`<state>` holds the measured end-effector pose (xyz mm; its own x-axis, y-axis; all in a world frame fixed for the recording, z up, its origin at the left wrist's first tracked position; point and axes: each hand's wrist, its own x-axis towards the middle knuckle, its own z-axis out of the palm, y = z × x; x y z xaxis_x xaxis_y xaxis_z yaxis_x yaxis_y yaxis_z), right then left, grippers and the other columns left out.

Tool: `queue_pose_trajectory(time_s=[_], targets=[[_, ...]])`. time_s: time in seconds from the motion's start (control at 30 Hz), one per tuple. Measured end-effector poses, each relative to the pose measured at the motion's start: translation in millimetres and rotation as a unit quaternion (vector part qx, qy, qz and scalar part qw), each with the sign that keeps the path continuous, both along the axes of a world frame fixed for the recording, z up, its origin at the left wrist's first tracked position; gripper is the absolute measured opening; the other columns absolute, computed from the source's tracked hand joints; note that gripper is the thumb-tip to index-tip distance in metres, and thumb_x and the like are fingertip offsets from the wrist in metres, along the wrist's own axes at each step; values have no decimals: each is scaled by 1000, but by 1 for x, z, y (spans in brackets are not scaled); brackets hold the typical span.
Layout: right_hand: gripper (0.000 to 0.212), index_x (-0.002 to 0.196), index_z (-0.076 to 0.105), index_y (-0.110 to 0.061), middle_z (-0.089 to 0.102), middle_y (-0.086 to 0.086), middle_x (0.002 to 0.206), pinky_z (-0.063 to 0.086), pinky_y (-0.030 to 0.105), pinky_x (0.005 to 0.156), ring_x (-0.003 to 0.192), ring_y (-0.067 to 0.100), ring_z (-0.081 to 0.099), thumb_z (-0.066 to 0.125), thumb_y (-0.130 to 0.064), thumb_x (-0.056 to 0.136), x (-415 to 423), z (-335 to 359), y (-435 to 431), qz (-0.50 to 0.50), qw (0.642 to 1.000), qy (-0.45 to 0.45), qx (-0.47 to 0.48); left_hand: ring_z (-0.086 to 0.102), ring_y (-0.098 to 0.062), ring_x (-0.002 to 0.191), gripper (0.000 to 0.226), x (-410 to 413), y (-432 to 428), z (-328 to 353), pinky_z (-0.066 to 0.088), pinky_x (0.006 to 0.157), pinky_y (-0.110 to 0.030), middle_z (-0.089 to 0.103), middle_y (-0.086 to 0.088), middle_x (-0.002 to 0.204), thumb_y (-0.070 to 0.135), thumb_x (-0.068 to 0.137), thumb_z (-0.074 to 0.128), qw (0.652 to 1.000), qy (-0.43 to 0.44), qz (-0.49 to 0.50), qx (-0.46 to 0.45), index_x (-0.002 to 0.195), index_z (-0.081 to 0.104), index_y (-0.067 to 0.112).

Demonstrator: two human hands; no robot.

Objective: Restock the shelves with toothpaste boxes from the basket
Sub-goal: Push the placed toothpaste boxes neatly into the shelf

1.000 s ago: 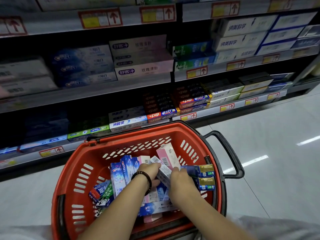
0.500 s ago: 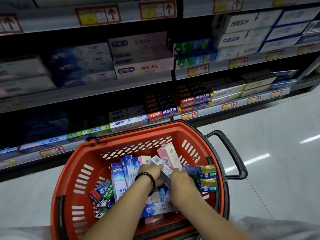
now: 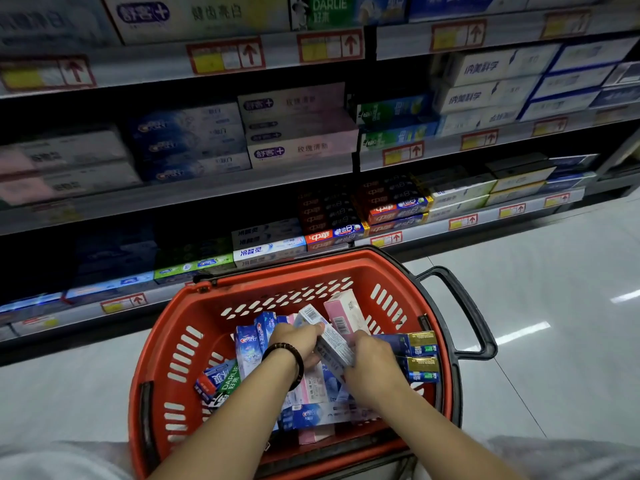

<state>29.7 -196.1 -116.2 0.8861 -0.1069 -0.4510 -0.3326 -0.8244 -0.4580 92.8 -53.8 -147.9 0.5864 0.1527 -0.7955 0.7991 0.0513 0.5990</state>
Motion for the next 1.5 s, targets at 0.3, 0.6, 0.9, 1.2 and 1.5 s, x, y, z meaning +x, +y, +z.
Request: queue_pose_trajectory(time_s=[0.3, 0.6, 0.9, 1.2, 1.5], targets=[[46, 132, 56, -26, 70, -2, 109, 64, 33, 72, 88, 15, 72, 77, -19, 92, -10, 27, 5, 6, 998, -43, 53, 75, -33, 91, 34, -9, 28, 39, 65, 73, -52, 72, -19, 109, 14, 86, 83, 998, -40, 39, -36, 112, 63, 4], [35, 126, 64, -26, 71, -6, 109, 63, 25, 60, 80, 8, 72, 76, -18, 94, -13, 75, 7, 18, 993, -67, 92, 73, -32, 101, 38, -27, 47, 97, 65, 63, -43, 70, -17, 117, 18, 93, 79, 989, -100, 63, -84, 124, 58, 11], [27, 109, 67, -28, 76, -5, 101, 65, 31, 69, 86, 10, 76, 84, -18, 90, -5, 127, 10, -12, 976, -77, 203, 75, -35, 101, 27, -43, 70, 152, 64, 86, -48, 74, -20, 115, 23, 104, 65, 977, -165, 54, -126, 126, 60, 8], [23, 113, 73, -5, 82, 12, 96, 66, 40, 76, 88, 29, 80, 78, 1, 92, 14, 177, 26, -48, 896, -59, 438, 78, -29, 90, 23, -53, 87, 217, 60, 77, -38, 79, -15, 105, 21, 103, 63, 964, -214, -22, -160, 120, 69, 6], [24, 121, 73, -6, 81, 15, 104, 60, 32, 74, 91, 28, 79, 72, -7, 97, 22, 166, 43, -72, 845, -29, 529, 74, -30, 95, 31, -65, 91, 208, 60, 91, -43, 77, -17, 115, 14, 98, 68, 959, -224, -106, -136, 129, 65, 10]])
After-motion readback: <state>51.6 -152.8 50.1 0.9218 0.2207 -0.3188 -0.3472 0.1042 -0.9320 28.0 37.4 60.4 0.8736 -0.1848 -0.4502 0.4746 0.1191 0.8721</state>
